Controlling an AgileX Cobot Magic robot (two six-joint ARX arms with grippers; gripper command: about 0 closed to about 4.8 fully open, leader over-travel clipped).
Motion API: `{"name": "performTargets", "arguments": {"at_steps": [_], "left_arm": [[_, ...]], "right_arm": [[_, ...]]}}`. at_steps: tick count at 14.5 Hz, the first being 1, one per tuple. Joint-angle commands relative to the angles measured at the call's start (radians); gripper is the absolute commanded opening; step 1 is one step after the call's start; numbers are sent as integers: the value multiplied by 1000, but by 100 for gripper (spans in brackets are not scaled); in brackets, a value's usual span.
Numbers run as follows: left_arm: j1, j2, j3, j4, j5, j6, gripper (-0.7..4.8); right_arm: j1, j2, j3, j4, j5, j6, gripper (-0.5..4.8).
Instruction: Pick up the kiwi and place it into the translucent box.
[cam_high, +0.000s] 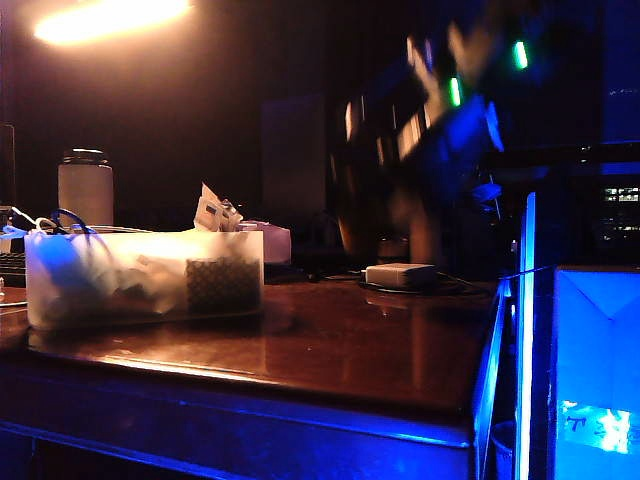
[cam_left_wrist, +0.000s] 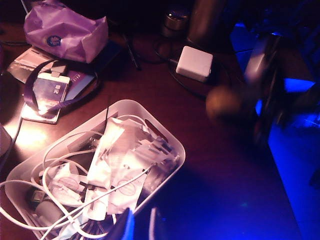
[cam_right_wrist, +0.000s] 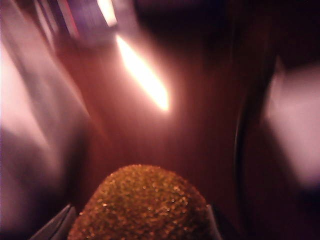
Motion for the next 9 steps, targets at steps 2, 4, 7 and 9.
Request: {"name": "performTargets", "arguments": {"at_steps": [2,4,7,9], "left_arm": [[-3,-3,6,10,0,-1,62],[-3,-3,6,25,-15,-4,62],[-3,-3,6,24,-15,-4,62],[-3,-3,6,23,-15,-4,62]], "right_arm": [[23,-6,183,-21,-106,0,315],[65,3,209,86,-154,-2,315],[158,51,209,193,-158,0,315],[221,101,209,286,-153,0,319]]}}
